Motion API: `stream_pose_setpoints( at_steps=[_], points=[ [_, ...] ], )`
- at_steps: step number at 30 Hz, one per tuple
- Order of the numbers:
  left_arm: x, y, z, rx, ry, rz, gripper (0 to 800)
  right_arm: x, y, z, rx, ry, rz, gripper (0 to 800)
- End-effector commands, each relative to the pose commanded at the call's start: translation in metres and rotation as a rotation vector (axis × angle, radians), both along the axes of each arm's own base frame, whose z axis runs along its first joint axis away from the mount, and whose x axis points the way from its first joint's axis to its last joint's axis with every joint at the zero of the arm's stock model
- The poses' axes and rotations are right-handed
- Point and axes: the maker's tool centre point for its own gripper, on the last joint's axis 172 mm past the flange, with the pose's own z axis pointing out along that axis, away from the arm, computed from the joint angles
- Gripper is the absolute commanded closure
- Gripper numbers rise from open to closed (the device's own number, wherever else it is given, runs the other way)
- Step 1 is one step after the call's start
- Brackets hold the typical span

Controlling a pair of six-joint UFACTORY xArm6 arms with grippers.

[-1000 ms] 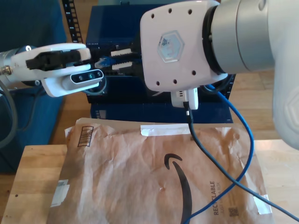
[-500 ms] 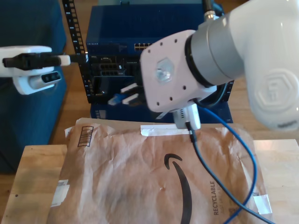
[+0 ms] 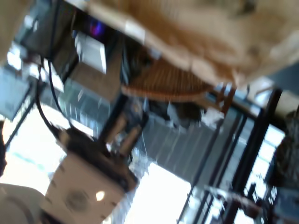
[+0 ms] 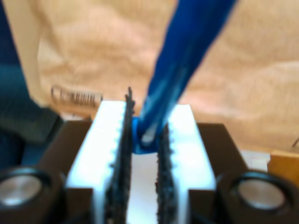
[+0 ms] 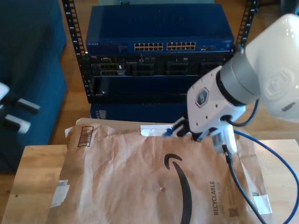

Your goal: Grab the cable and plug it in

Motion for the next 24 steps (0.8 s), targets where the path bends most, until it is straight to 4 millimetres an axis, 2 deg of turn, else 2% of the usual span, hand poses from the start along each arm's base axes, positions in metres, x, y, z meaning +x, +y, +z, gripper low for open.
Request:
stream_pose_setpoints(
  at_steps=[4,7,10,13,18,20,24],
  points=[
    [-0.022,0.041,-0.021,0.068,-0.086,-0.068,3,0.0,-0.001,-0.017,-0.012,0.046,-0.017,799],
    [-0.039,0.061,-0.031,0.097,-0.089,-0.083,3,0.006,0.001,-0.018,-0.011,0.07,-0.052,799],
    [-0.056,0.075,-0.036,0.118,-0.118,-0.117,3,0.013,0.003,-0.012,-0.007,0.061,-0.058,800],
    [-0.085,0.084,-0.055,0.125,-0.141,-0.173,3,0.013,0.003,-0.013,-0.011,0.063,-0.057,800],
    [-0.154,0.088,-0.083,0.166,-0.099,-0.233,2,0.015,-0.005,-0.016,-0.029,0.06,-0.061,800],
    [-0.18,0.086,-0.091,0.148,-0.093,-0.241,2,0.02,-0.011,-0.015,-0.027,0.058,-0.078,800],
    [-0.215,0.094,-0.1,0.124,-0.097,-0.225,2,0.025,-0.011,-0.02,-0.032,0.068,-0.082,800]
  ],
)
